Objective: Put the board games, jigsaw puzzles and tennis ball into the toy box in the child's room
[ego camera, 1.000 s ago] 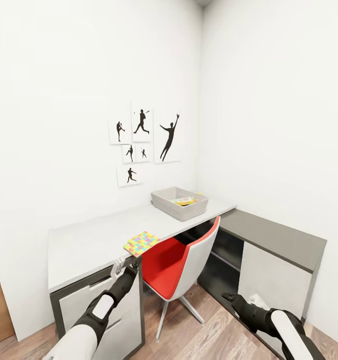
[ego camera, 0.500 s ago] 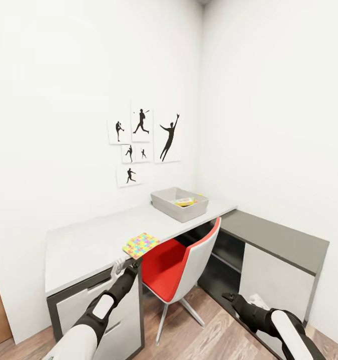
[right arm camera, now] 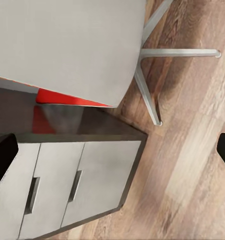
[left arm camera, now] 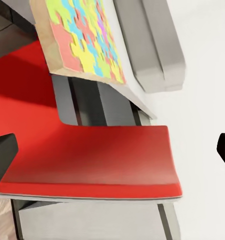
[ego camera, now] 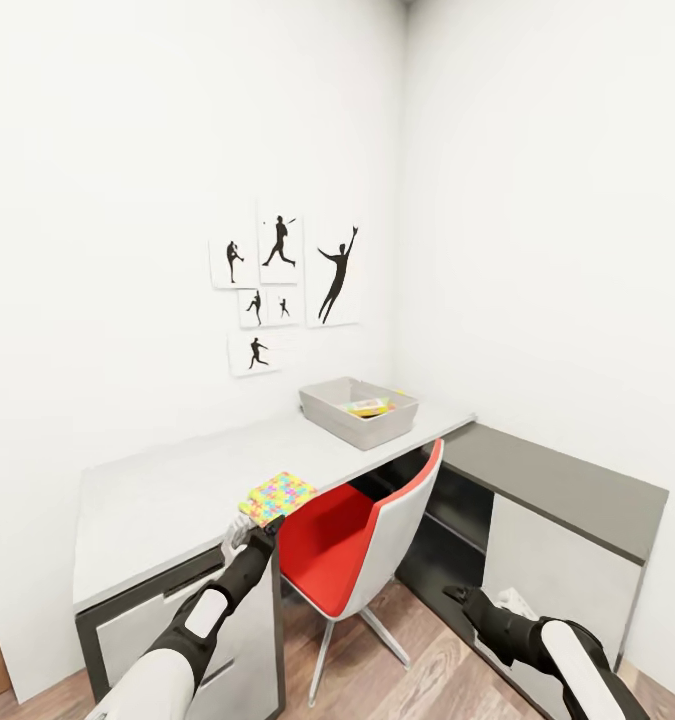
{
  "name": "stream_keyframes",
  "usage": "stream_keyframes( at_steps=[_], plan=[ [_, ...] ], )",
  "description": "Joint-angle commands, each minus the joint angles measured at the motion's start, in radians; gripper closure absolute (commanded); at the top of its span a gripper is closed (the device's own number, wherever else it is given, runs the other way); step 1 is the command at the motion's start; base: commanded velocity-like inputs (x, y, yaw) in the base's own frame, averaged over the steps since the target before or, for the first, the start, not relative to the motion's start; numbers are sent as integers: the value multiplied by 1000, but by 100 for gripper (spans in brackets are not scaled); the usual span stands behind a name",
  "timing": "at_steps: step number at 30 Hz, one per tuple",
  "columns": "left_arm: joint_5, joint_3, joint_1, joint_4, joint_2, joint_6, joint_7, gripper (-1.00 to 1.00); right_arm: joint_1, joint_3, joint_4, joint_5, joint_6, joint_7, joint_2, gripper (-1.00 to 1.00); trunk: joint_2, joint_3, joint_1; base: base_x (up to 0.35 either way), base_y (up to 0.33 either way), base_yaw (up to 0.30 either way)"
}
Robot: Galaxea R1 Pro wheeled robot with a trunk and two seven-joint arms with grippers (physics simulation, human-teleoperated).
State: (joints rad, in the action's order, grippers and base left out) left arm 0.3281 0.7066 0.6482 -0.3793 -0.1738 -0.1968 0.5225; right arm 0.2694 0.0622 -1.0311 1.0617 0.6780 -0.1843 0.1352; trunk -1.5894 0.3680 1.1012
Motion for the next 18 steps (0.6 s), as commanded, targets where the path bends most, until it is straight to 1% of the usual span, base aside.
stream_keyframes(
  at_steps=[1,3,6,18],
  plan=[
    [8,5,1,-1,-1,-11,3,-100,1,1,-1,11,3,-9,0,-100,-1,1,0,273,0,0],
    [8,5,1,-1,-1,-10,2,-100,1,1,-1,11,3,-9,0,-100,-1,1,0,208,0,0],
    [8,5,1,-1,-1,-9,2,-100,1,1,-1,11,3,-9,-1,-100,-1,1,0,85,0,0],
    [9,7,1,-1,-1,-8,2,-100,1,1,2,11,3,-9,0,-100,-1,1,0,12,0,0]
  ],
)
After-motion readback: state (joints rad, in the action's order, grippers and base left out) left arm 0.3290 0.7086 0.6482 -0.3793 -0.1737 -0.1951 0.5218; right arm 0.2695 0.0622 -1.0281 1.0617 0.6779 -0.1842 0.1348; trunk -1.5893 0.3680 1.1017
